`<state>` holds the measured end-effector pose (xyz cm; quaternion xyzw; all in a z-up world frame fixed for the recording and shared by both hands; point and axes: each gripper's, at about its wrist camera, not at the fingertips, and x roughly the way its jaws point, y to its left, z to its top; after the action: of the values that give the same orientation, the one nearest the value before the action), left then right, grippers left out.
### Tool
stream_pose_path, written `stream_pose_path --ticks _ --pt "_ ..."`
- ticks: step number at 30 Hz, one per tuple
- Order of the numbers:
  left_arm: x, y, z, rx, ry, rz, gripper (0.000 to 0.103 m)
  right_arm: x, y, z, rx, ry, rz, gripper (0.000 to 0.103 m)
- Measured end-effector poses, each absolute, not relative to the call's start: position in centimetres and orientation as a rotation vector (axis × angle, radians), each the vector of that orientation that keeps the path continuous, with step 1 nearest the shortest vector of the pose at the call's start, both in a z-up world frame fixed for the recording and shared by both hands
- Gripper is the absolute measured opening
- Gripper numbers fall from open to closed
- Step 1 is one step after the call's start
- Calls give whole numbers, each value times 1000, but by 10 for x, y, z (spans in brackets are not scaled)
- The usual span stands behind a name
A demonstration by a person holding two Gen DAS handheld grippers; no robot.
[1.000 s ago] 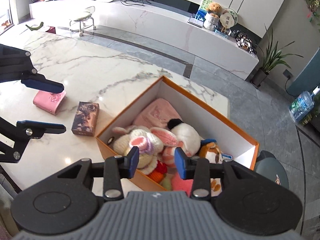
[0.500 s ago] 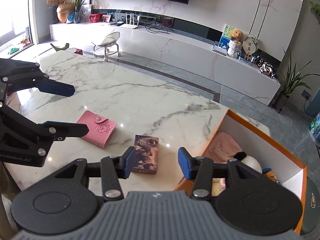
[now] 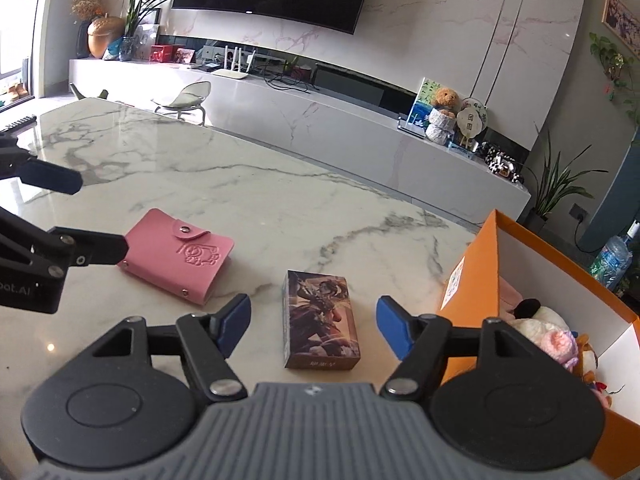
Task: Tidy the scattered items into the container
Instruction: 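Move both tools back from the box toward the pink wallet and card deck, then grasp the pink card wallet with the left tool while the right tool grasps the card deck box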
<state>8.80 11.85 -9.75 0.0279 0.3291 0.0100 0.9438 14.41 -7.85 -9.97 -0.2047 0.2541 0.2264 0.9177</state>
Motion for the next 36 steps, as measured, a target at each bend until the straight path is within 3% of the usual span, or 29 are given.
stream_pose_path --ticks 3,11,15,18,22,23,27,36 --pt "98 129 -111 0 698 49 89 158 -73 -113 -417 525 446 79" --pt "113 147 -136 -90 751 64 87 187 -68 -142 -400 559 440 80" --pt "112 150 -139 -125 766 45 72 192 -69 -150 -368 596 445 80" --pt "109 152 -140 -143 774 34 54 193 -70 -155 -346 622 450 79" --pt "107 148 -137 -134 803 6 31 195 -71 -162 -317 657 456 69" --pt "106 146 -138 -129 814 -3 30 193 -70 -162 -323 654 465 62" --pt "103 133 -139 -116 846 -51 13 178 -63 -161 -348 643 526 62" --pt "84 110 -136 -74 874 -107 7 163 -63 -160 -360 639 543 61"
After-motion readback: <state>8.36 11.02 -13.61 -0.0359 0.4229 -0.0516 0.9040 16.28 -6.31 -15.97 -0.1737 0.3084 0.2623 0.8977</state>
